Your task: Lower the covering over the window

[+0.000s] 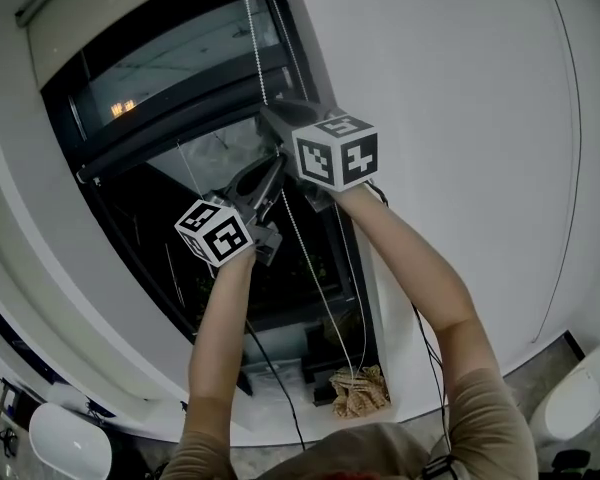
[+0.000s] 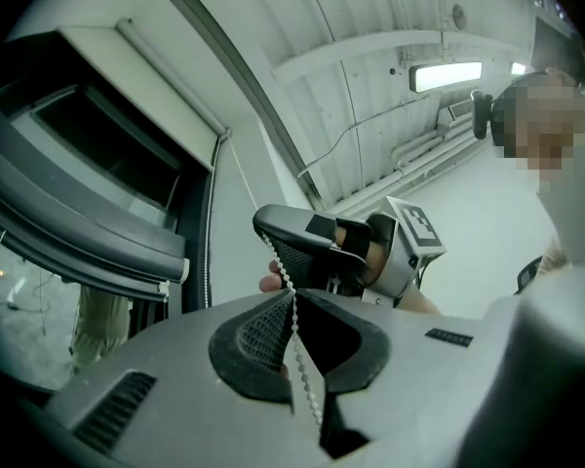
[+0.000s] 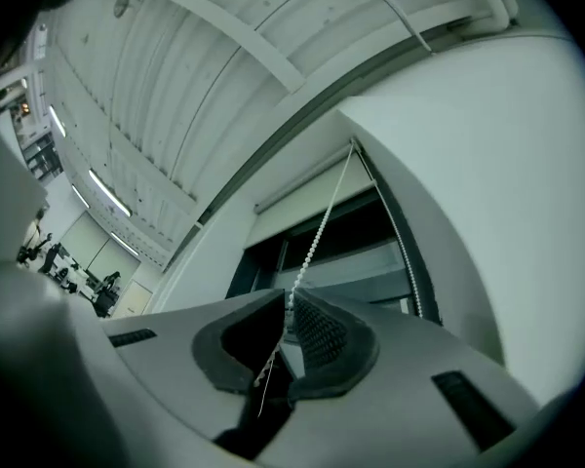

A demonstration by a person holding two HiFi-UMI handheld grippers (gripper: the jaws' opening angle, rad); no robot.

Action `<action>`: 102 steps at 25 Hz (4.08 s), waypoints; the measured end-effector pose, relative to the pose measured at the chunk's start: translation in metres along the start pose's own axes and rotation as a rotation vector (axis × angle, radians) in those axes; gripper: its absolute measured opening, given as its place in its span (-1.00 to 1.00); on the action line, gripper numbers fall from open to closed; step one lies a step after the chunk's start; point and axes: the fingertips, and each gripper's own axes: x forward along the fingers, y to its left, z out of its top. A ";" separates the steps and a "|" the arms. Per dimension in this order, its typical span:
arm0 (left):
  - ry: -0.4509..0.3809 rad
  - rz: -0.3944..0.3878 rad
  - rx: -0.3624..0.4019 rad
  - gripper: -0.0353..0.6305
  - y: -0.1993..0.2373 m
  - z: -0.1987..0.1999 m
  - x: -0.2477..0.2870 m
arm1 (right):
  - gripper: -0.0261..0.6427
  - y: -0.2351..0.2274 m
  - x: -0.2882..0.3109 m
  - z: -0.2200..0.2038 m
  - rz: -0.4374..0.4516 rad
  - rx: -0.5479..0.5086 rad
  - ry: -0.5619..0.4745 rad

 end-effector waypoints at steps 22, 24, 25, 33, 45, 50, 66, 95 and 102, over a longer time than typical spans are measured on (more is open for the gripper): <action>0.018 0.098 0.103 -0.83 0.049 0.016 0.020 | -0.79 0.050 -0.072 -0.048 0.077 -0.166 -0.025; 0.002 0.093 0.055 -0.83 0.053 0.003 0.011 | -0.70 0.034 -0.060 -0.027 0.016 -0.172 -0.074; -0.011 0.092 0.032 -0.83 0.054 -0.002 0.006 | -0.66 0.026 -0.048 -0.022 0.000 -0.166 -0.076; -0.042 0.002 -0.043 -0.83 0.022 -0.020 -0.005 | -0.69 -0.010 0.026 -0.014 -0.005 -0.038 -0.020; -0.180 0.027 -0.045 -0.39 0.061 0.075 0.019 | -0.88 0.030 -0.017 -0.100 0.102 0.001 0.123; -0.139 0.064 -0.004 -0.82 0.056 0.070 0.025 | -0.88 0.045 -0.039 -0.105 0.145 -0.009 0.123; -0.104 0.119 0.009 -0.82 0.063 -0.023 -0.030 | -0.65 0.016 -0.025 -0.065 0.066 -0.085 -0.049; 0.032 0.346 -0.124 -0.69 0.049 -0.181 -0.087 | -0.62 0.043 -0.094 -0.216 0.086 -0.075 0.177; 0.119 0.357 -0.210 -0.69 0.004 -0.269 -0.116 | -0.62 0.052 -0.159 -0.292 0.109 -0.032 0.319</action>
